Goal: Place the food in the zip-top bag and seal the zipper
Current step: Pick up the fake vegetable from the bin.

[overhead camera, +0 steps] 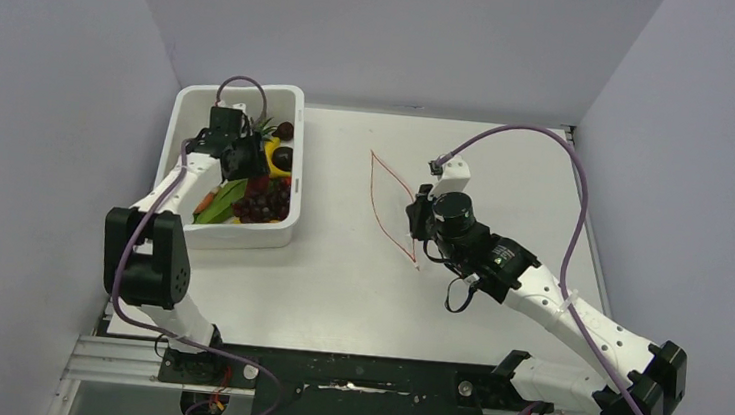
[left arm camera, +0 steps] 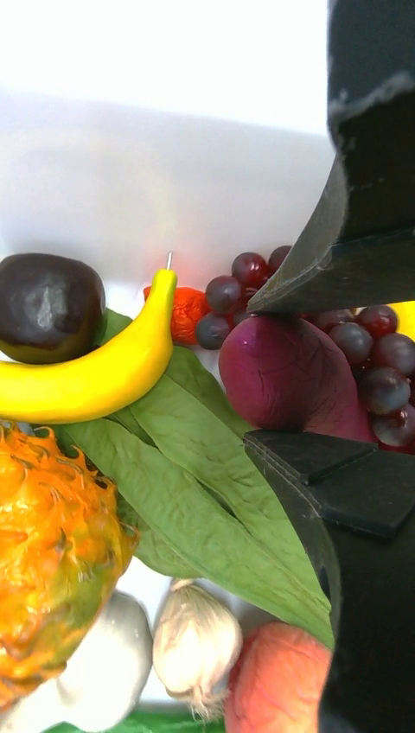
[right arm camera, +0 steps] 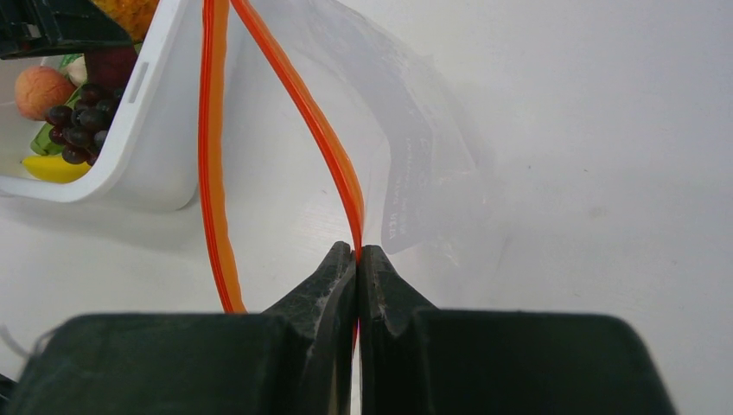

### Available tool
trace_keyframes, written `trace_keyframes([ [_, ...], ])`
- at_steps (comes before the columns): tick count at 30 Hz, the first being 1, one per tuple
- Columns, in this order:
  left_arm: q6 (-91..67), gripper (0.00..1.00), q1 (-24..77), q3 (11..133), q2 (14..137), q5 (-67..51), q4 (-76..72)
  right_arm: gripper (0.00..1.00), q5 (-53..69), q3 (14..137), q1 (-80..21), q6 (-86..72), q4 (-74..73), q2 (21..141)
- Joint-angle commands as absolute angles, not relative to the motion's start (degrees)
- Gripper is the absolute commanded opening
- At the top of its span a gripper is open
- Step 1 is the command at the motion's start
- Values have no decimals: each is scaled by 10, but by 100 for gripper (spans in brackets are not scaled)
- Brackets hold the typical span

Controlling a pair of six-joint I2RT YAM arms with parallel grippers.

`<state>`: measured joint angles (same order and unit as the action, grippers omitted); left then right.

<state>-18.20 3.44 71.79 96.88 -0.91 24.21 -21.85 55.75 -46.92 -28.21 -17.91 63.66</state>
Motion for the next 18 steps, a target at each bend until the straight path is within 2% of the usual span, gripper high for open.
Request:
trace_keyframes([
  [1, -197, 27, 38, 709, 900, 0, 233, 0, -229, 584, -473, -292, -170, 646],
  [18, -211, 24, 39, 632, 708, 13, 182, 0, -234, 608, -484, -325, -174, 679],
])
